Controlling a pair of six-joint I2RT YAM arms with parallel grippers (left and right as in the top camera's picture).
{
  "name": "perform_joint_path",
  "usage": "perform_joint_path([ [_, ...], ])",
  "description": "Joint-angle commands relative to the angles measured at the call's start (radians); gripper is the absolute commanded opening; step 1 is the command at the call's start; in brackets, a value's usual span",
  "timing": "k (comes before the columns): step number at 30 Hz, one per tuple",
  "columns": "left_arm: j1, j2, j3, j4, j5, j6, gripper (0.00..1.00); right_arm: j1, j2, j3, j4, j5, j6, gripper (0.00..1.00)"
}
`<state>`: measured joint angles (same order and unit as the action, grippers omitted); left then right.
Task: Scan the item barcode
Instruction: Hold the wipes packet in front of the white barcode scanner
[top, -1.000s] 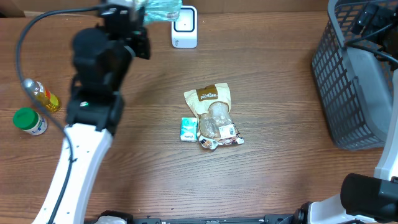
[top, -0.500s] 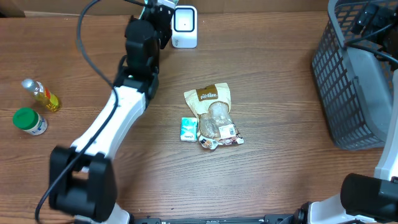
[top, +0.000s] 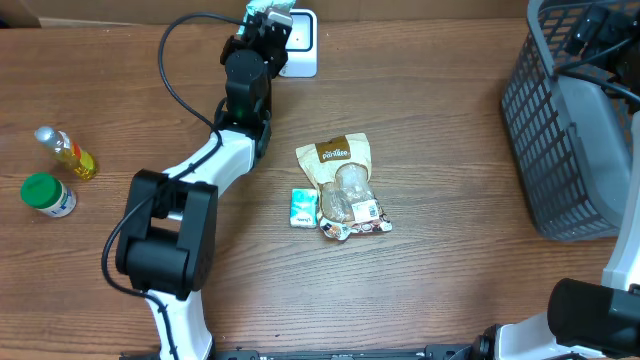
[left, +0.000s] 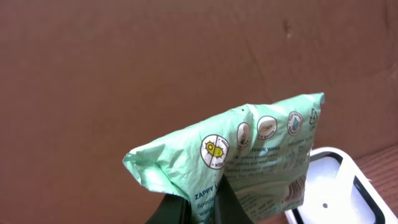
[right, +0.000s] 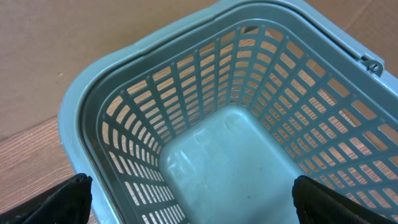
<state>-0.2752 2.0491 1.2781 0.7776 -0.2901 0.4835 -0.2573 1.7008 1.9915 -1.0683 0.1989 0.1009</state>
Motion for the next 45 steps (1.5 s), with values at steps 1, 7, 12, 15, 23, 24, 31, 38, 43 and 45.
perform_joint_path([
  [1,-0.013,0.054,0.049,0.043,0.032,0.059,0.04,0.000,-0.010,0.018,0.004,0.010,0.004,1.00],
  [7,-0.020,0.168,0.273,-0.035,0.033,0.318,0.04,0.000,-0.010,0.018,0.004,0.010,0.004,1.00],
  [12,-0.021,0.276,0.512,-0.187,0.024,0.432,0.04,0.000,-0.010,0.018,0.004,0.010,0.004,1.00],
  [15,-0.023,0.302,0.556,-0.206,0.025,0.496,0.04,0.000,-0.010,0.018,0.004,0.010,0.004,1.00],
  [23,-0.055,0.349,0.556,-0.251,0.025,0.635,0.04,0.000,-0.010,0.018,0.005,0.010,0.004,1.00],
  [24,-0.060,0.357,0.556,-0.247,0.019,0.651,0.04,0.000,-0.010,0.018,0.004,0.010,0.004,1.00],
  [31,-0.079,0.410,0.556,-0.240,-0.058,0.752,0.04,0.000,-0.010,0.018,0.004,0.010,0.004,1.00],
  [38,-0.084,0.416,0.556,-0.242,-0.140,0.752,0.04,0.000,-0.010,0.018,0.004,0.010,0.004,1.00],
  [43,-0.101,0.416,0.556,-0.304,-0.162,0.750,0.04,0.000,-0.010,0.018,0.004,0.010,0.004,1.00],
  [45,-0.109,0.416,0.556,-0.347,-0.161,0.737,0.04,0.000,-0.010,0.018,0.005,0.010,0.004,1.00],
])
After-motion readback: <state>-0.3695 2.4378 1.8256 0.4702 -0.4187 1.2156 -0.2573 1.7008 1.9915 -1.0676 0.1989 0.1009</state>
